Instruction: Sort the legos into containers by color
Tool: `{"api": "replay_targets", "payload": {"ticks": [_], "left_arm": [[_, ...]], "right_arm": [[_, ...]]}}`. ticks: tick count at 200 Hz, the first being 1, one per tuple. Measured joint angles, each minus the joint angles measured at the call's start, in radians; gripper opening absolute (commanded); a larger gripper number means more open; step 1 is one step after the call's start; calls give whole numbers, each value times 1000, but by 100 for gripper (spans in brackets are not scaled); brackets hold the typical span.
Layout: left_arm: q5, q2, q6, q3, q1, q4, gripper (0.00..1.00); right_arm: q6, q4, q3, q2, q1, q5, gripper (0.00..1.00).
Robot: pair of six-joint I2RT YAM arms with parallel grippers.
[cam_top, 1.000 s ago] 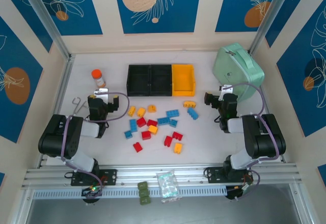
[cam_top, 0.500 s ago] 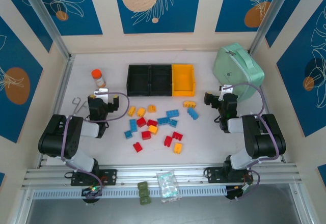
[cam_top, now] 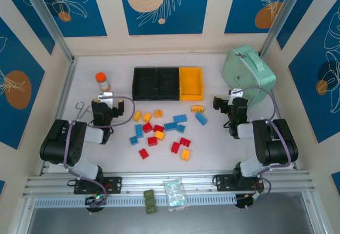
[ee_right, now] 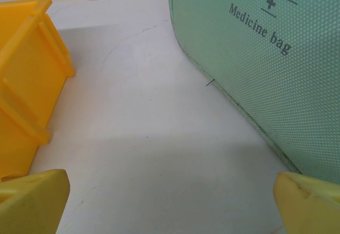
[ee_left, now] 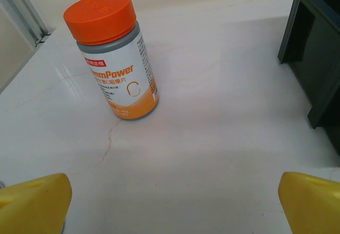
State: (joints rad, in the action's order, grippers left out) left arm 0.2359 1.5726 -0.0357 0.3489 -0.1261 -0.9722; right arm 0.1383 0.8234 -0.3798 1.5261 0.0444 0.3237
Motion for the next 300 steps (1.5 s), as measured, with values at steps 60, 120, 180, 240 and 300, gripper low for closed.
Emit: {"api": "replay_targets", "payload": {"ticks": [60, 120, 180, 240, 300], "left_arm": [[0, 0, 0, 0, 0, 0, 99], [-19, -128, -1, 65, 0, 204, 99], [-8, -304, 172, 247, 1, 562, 99], [-349, -372, 574, 262, 13, 691, 81], [-642, -323, 667, 285, -38, 919, 74]], "right_arm": [[0, 0, 0, 0, 0, 0, 99], [-8, -157, -52, -92, 10, -17, 99], [122, -482, -170, -410, 21, -89, 99], [398, -910, -338, -459, -87, -381, 70], [343, -1204, -406, -245, 103, -406, 68]]}}
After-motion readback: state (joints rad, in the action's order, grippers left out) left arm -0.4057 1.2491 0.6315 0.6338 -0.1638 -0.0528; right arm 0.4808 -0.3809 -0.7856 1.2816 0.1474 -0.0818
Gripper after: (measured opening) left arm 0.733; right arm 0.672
